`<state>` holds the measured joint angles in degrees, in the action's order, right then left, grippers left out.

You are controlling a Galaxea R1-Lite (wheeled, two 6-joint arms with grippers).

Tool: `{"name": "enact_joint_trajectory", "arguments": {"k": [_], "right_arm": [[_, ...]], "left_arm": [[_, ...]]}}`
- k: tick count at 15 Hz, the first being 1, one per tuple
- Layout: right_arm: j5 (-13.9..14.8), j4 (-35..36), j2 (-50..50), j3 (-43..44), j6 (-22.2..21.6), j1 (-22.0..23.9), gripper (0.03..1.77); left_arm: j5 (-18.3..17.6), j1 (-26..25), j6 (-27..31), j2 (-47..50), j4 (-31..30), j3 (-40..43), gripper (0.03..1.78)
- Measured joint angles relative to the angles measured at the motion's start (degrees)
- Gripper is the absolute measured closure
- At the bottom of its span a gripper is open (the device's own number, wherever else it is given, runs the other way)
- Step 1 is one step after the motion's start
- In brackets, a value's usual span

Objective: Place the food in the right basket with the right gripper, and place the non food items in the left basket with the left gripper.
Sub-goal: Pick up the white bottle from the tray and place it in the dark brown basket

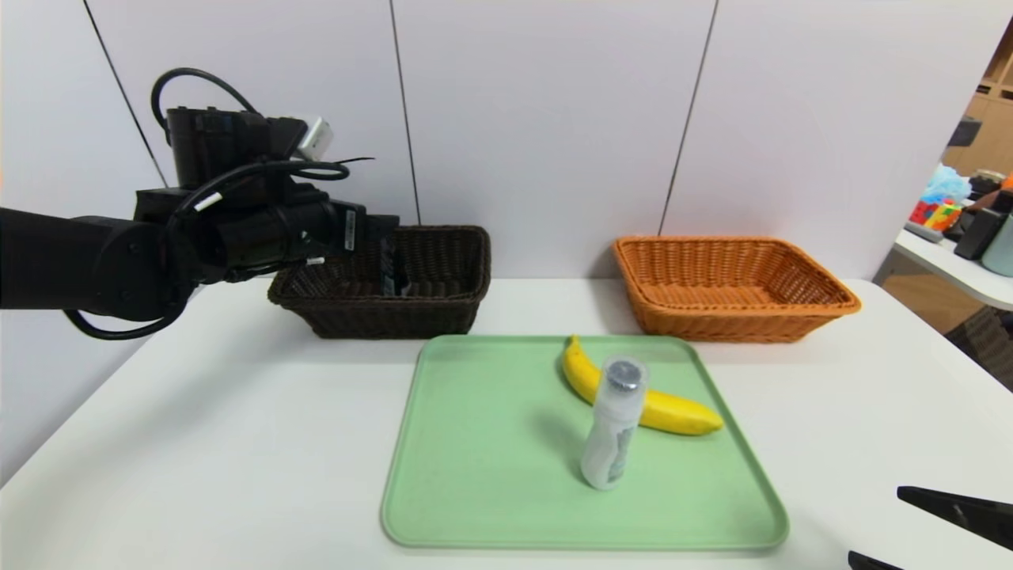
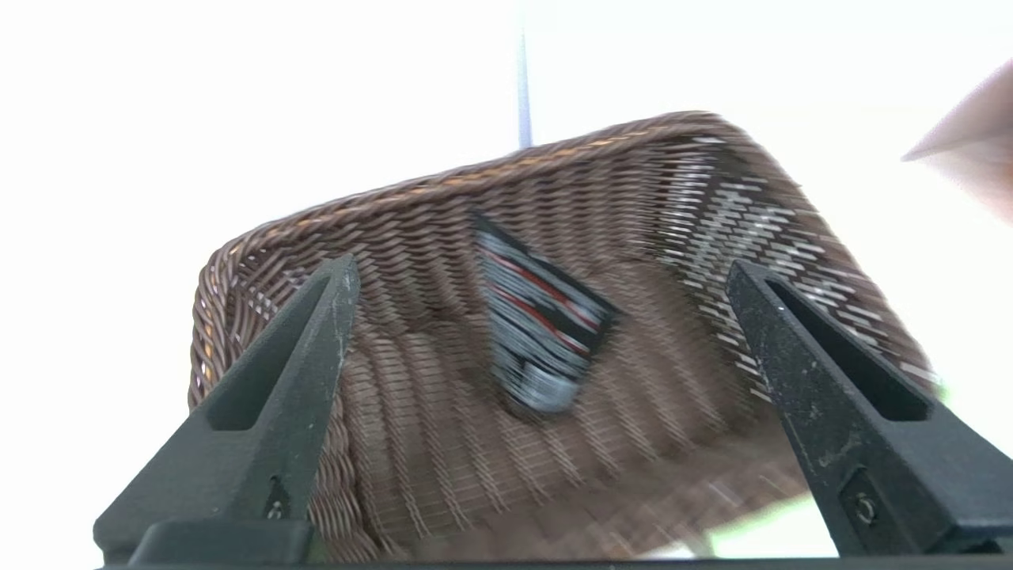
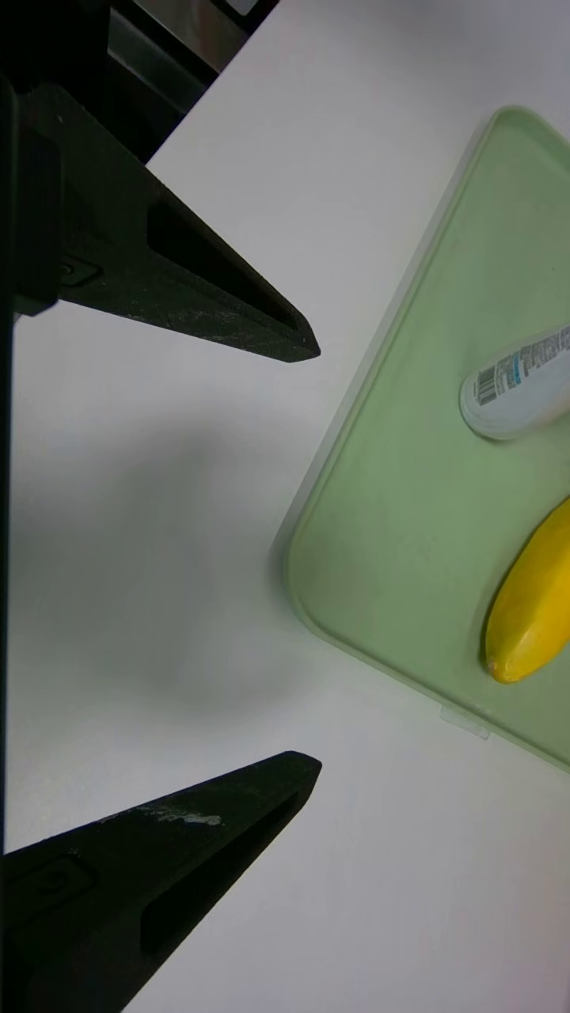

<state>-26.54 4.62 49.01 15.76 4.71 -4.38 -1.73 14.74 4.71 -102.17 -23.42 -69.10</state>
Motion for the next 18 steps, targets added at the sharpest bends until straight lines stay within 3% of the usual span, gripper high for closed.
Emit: {"name": "enact_joint_trajectory", "arguments": {"k": [3,5,9,15,18], "right_arm": [[0.02,0.00,-0.41,0.02,0.00,0.00,0.10],[0.00,-0.02,-0.85,-0.04,-0.09,0.00,0.10],[0.00,-0.02,-1.22,-0.04,-0.02,0.00,0.10],[-0.06,0.00,-1.00,0.55,0.06,0.00,0.10],[-0.09,0.00,-0.48,1.13,0.09,0.00,0.10]], "left_arm": [[-0.61,2.05,-0.33,5.73,-0.09,5.67,0.14],[-3.45,3.84,-0.50,9.50,-0.34,11.02,0.14],[-6.17,11.08,-1.68,14.02,-1.02,19.24,0.13],[-9.81,19.99,-0.83,11.41,-9.33,25.88,0.12],[-14.34,22.63,-0.63,9.06,-9.59,26.34,0.12]]}}
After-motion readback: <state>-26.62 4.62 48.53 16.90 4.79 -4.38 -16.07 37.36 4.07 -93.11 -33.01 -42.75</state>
